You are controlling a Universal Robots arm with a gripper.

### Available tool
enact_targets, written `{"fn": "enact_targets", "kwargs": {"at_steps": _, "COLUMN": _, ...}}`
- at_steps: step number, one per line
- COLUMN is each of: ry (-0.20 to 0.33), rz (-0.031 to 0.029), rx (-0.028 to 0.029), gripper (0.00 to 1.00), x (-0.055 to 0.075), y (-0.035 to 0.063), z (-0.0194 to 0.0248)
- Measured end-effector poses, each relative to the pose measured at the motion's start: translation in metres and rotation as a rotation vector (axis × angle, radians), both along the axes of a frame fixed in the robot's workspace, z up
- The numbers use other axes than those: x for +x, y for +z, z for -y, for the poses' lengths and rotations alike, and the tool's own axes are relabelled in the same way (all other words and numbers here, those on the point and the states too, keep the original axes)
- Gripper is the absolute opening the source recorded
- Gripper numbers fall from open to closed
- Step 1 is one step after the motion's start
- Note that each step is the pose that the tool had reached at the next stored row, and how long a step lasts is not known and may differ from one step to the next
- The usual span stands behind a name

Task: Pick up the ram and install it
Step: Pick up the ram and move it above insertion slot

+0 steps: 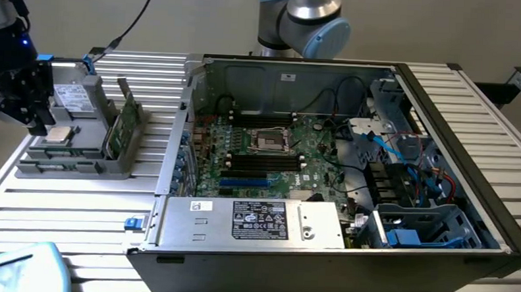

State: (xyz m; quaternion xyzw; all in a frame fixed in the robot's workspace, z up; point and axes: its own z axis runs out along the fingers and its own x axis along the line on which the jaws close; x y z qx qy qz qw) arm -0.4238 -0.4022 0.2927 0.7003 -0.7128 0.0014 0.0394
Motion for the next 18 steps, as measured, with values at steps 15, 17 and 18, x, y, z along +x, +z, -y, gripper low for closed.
{"fn": "enact_targets", "kwargs": {"at_steps": 15, "ry": 0.085, "rz": -0.0001, "rx": 0.0037, "gripper": 0.33, "x": -0.002, "y": -0.0272, "z": 0.0000}}
{"fn": "enact_targets", "kwargs": {"at_steps": 17, "ry": 0.100, "rz": -0.0001, "rx": 0.0042, "gripper": 0.33, "x": -0.003, "y": -0.0309, "z": 0.0001}}
{"fn": "enact_targets", "kwargs": {"at_steps": 18, "ry": 0.108, "rz": 0.0000, "rx": 0.0045, "gripper": 0.33, "x": -0.003, "y": -0.0328, "z": 0.0001}}
